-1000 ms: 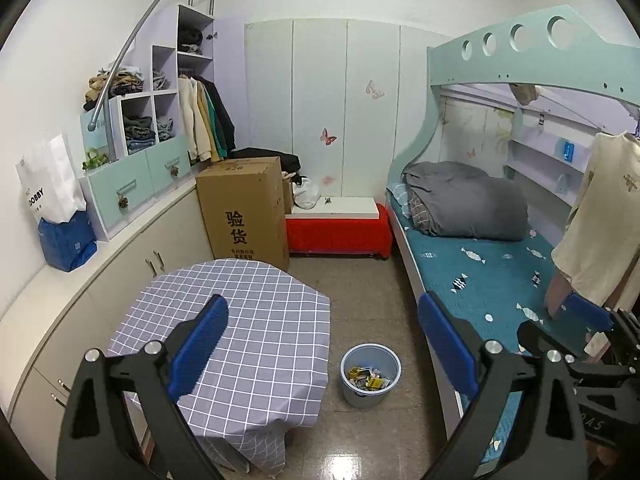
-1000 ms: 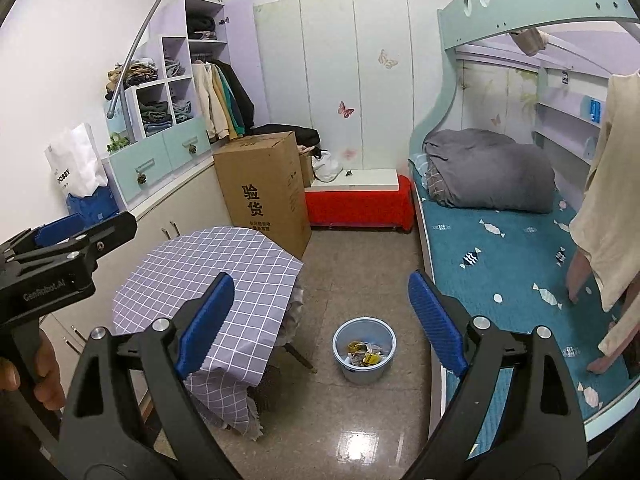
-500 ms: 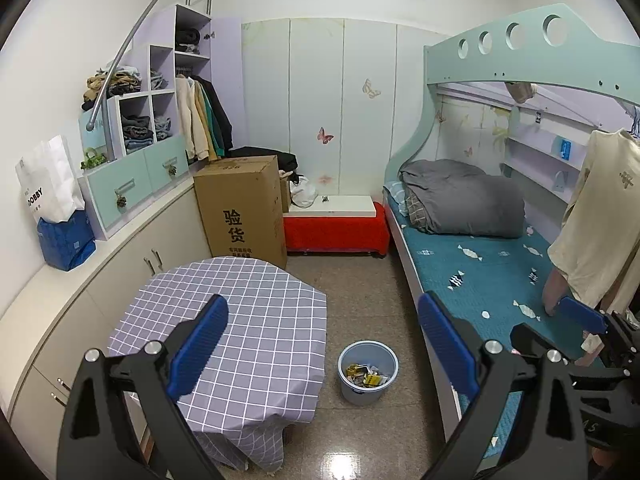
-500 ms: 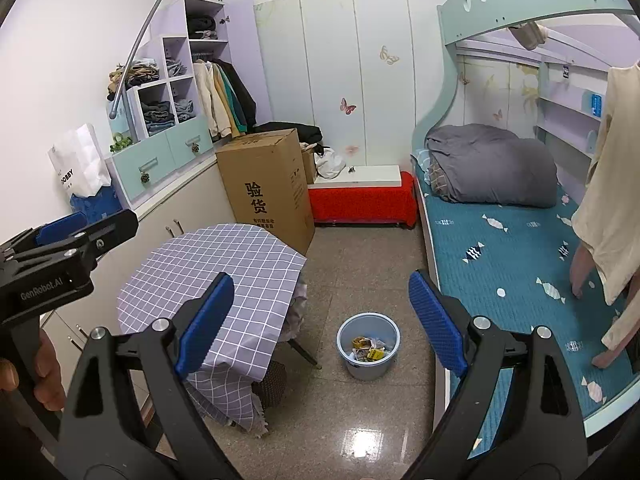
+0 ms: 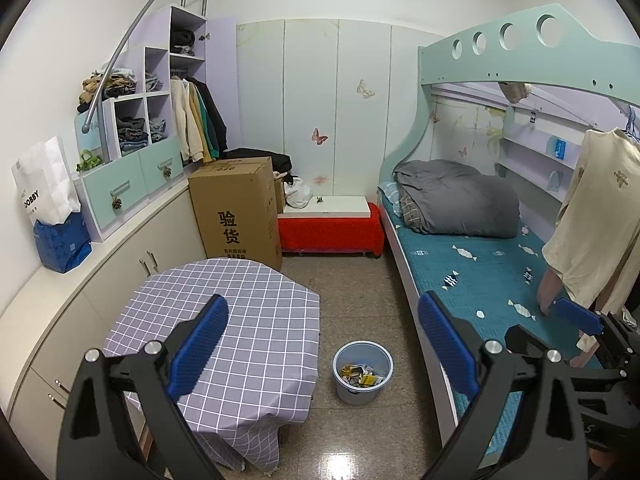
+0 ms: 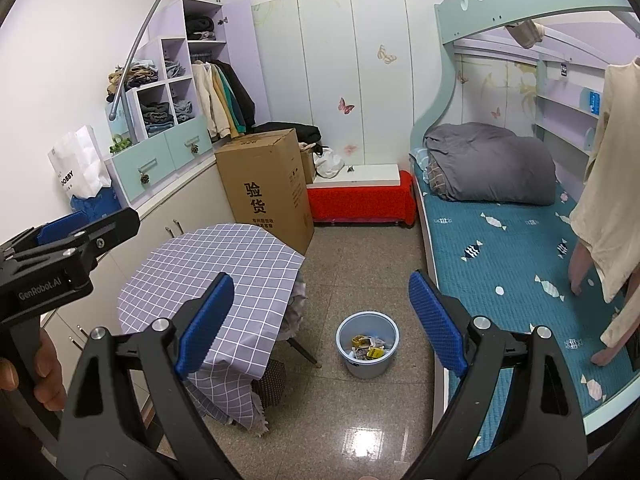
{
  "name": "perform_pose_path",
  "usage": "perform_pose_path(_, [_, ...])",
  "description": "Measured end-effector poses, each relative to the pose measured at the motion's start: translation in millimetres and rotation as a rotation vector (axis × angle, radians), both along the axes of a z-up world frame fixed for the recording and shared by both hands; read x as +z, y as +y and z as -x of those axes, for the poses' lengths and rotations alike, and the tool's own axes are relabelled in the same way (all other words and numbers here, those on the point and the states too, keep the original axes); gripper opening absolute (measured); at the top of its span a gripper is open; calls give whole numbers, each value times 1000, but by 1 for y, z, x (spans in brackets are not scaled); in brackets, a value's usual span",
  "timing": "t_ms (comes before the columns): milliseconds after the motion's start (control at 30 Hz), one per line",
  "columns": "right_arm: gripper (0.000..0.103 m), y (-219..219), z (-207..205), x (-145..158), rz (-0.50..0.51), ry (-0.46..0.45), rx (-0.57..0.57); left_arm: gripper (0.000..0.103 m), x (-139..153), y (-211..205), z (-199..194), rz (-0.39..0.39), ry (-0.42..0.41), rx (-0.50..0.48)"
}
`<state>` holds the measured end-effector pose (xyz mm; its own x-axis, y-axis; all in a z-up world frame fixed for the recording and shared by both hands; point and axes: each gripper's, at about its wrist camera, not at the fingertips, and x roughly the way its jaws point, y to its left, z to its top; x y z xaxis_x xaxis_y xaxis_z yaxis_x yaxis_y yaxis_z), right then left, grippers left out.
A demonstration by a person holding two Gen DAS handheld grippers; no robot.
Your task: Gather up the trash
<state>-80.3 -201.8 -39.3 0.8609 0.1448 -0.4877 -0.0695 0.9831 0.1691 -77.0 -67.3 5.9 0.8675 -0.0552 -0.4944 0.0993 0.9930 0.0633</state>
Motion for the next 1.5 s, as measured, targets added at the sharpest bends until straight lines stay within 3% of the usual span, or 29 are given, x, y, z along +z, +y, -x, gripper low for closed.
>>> perform_pose_path(1500, [88,12,1,0,-10,20,3,94,-1,7,-7,-3,15,-10])
